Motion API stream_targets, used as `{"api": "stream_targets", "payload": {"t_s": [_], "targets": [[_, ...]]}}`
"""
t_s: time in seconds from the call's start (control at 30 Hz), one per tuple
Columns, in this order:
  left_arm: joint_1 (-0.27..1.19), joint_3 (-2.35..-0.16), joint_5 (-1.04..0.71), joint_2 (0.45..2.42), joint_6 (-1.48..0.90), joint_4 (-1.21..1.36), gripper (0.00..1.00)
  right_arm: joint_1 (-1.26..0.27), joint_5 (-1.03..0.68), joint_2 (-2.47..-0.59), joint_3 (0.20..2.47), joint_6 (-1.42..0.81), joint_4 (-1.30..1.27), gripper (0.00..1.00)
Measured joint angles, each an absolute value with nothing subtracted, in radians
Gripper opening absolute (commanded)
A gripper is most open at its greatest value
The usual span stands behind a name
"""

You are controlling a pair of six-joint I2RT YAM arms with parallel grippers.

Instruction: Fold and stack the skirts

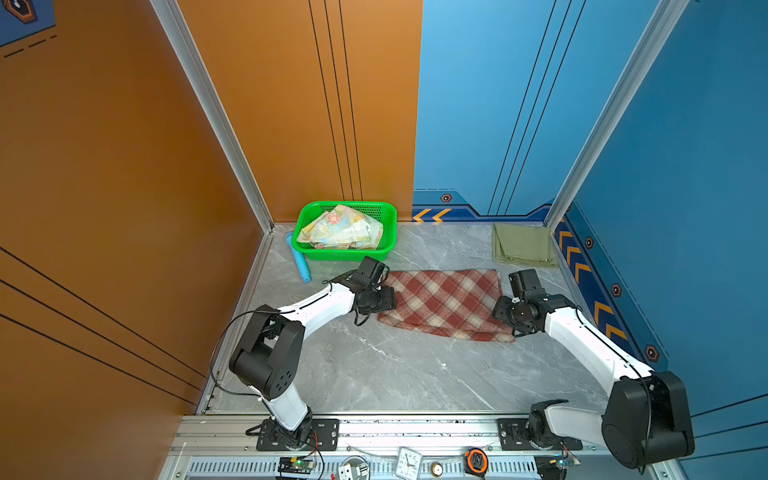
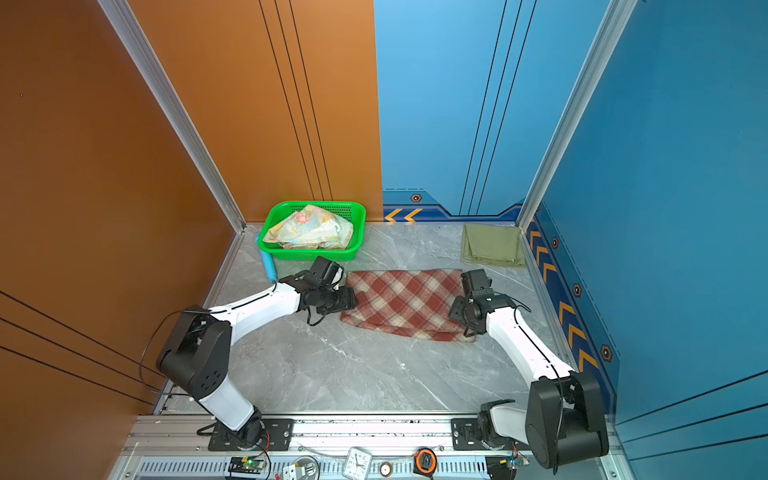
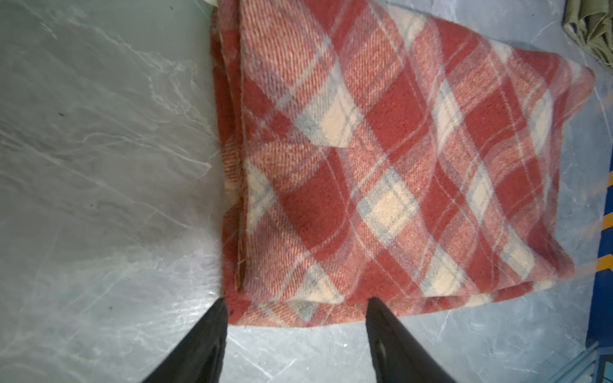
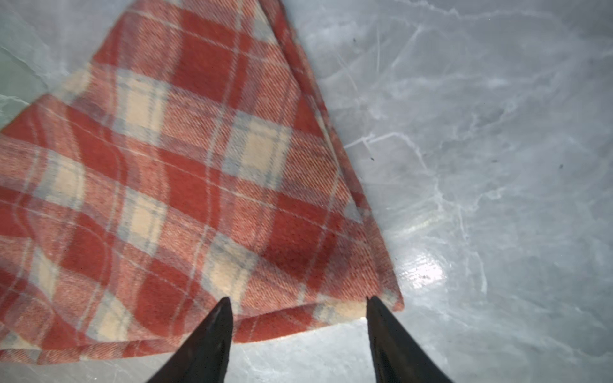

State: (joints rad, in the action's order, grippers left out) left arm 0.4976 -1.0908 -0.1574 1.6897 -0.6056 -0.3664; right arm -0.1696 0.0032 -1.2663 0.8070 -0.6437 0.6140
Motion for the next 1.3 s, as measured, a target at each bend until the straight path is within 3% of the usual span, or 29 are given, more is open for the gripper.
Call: {"api": "stream_targets", "payload": {"t_s": [0.23,0.57,0.7,0.97,1.17,1.3], "targets": [[0.497,-1.108,-0.139,1.731,-0.583,-0.366,0.67,-0.152,-0.003,-1.267,0.773,-0.652,0.617,0.58],[0.502,-1.121,-0.131,1.759,-0.572,-0.366,0.59,-0.096,-0.02,-1.284,0.757,-0.647,0.611,0.53],[0.508,-1.124,-0.131,1.772,-0.571,-0.366,0.47,-0.084,-0.026,-1.304,0.749,-0.643,0.6,0.51],[0.513,-1.129,-0.123,1.784,-0.568,-0.366,0.14,-0.063,-0.03,-1.346,0.729,-0.624,0.57,0.44],[0.513,-1.135,-0.121,1.784,-0.564,-0.366,0.0,-0.05,-0.034,-1.369,0.729,-0.602,0.538,0.28],[0.513,-1.142,-0.121,1.784,-0.565,-0.366,0.0,-0.043,-0.042,-1.394,0.729,-0.594,0.515,0.12]]}}
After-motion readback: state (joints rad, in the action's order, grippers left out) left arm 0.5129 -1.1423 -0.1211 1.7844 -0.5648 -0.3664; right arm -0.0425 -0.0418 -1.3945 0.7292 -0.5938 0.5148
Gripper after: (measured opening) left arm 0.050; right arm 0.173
